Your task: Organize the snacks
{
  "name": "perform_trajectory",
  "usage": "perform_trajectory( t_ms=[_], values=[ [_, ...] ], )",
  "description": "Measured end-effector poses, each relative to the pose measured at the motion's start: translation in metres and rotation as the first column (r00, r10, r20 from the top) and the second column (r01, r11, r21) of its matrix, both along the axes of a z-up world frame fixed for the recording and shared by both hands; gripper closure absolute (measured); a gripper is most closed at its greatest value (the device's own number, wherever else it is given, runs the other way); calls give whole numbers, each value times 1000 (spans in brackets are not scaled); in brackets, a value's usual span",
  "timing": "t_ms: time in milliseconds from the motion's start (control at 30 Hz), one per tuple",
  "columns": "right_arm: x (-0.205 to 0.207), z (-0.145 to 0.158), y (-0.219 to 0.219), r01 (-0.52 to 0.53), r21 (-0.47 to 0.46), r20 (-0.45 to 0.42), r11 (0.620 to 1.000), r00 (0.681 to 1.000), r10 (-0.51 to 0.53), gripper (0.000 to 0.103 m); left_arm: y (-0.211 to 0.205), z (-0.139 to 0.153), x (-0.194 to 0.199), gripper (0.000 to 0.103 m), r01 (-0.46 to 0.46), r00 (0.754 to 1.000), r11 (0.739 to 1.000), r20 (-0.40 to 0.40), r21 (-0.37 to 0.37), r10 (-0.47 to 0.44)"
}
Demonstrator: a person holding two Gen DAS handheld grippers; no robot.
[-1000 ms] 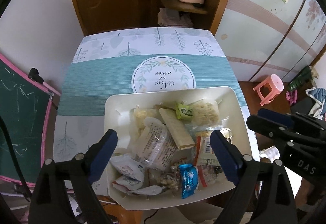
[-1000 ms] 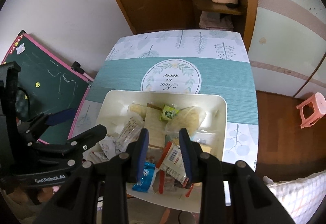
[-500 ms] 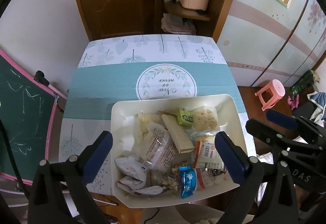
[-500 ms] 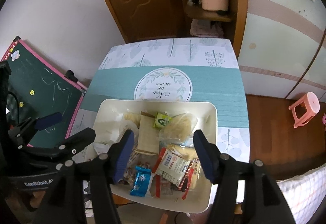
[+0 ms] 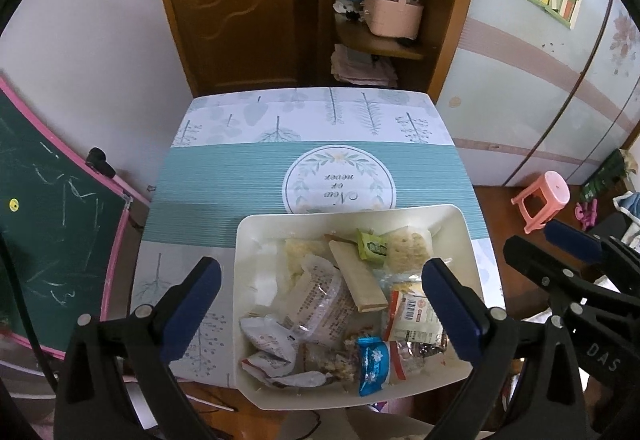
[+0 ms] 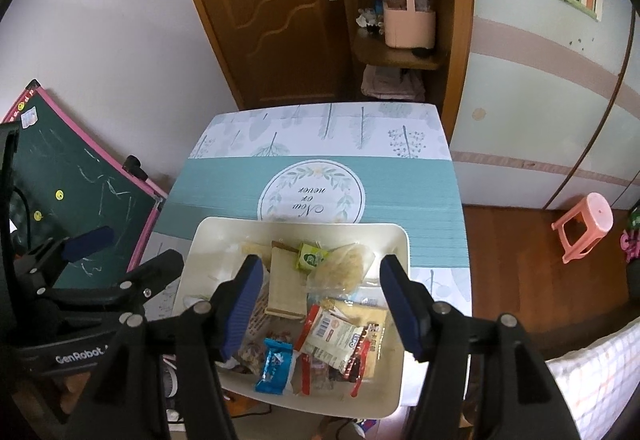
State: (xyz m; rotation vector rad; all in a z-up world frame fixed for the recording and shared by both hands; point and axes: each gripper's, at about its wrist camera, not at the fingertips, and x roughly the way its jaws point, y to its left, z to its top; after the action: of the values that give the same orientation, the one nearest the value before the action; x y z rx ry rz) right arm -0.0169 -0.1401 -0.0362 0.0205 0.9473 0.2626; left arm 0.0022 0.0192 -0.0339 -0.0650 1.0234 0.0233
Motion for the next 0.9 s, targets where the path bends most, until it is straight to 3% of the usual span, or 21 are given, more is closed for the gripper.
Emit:
perform_trajectory(
  t_ms=[900],
  values=[
    [-3,-1,1,1,-1,4,1000,1000,-1,42,1,-3,-2,3,-25,999,1000,-21,17,25]
  ],
)
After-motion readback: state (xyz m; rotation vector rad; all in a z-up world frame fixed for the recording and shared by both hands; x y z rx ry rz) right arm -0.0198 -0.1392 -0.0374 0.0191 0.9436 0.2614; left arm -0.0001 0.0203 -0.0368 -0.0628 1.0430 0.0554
